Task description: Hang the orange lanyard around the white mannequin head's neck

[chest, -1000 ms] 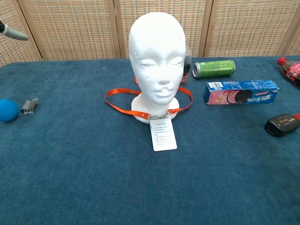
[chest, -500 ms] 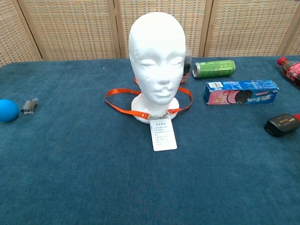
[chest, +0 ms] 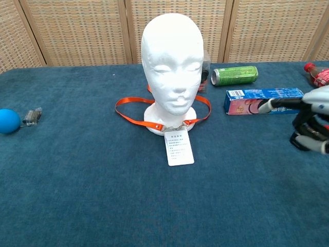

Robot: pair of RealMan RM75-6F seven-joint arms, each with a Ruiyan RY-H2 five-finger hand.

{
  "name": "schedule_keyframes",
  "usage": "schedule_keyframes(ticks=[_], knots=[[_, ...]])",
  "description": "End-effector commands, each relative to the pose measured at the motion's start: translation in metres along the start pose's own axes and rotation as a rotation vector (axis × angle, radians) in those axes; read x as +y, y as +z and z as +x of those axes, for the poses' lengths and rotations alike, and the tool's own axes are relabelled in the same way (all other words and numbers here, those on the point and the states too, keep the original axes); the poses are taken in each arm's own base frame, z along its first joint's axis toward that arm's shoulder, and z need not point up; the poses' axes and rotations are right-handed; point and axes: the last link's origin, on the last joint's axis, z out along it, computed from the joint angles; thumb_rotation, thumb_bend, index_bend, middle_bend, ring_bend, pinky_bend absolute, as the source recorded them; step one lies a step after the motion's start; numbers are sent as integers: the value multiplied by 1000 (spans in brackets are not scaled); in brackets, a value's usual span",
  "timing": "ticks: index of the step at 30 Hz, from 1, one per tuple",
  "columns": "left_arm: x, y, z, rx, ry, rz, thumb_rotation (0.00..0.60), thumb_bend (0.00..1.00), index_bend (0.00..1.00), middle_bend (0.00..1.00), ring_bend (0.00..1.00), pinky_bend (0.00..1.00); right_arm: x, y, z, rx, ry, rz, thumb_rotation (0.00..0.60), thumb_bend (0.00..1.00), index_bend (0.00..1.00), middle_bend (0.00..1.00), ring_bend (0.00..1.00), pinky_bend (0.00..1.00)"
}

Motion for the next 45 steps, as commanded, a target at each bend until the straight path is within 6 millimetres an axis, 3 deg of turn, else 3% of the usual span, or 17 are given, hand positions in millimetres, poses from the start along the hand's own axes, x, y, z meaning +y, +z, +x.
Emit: schedule_keyframes(ticks=[1, 6, 21, 30, 45], knots=[[-1, 0, -3, -3, -2, 1, 600, 0, 0, 0, 0, 0, -19, 26, -6, -33, -21, 57, 600, 725, 149, 784, 723, 933], [-5, 4, -5, -8, -5, 11, 600, 0, 0, 0, 0, 0, -53, 58, -22, -95, -47, 111, 600, 727, 150, 784, 723, 933], [-7, 8, -9, -25, -16, 17, 600, 0, 0, 0, 0, 0, -95, 103, -40, -136, -95, 55, 600, 728, 168, 784, 723, 932], [-7, 9, -9, -25, -17, 14, 600, 0, 0, 0, 0, 0, -105, 102, -47, -170, -112, 45, 600, 734, 212, 788, 723, 932], [-7, 9, -9, -29, -23, 14, 600, 0, 0, 0, 0, 0, -121, 69, -50, -291, -167, 157, 600, 735, 244, 791, 723, 932]])
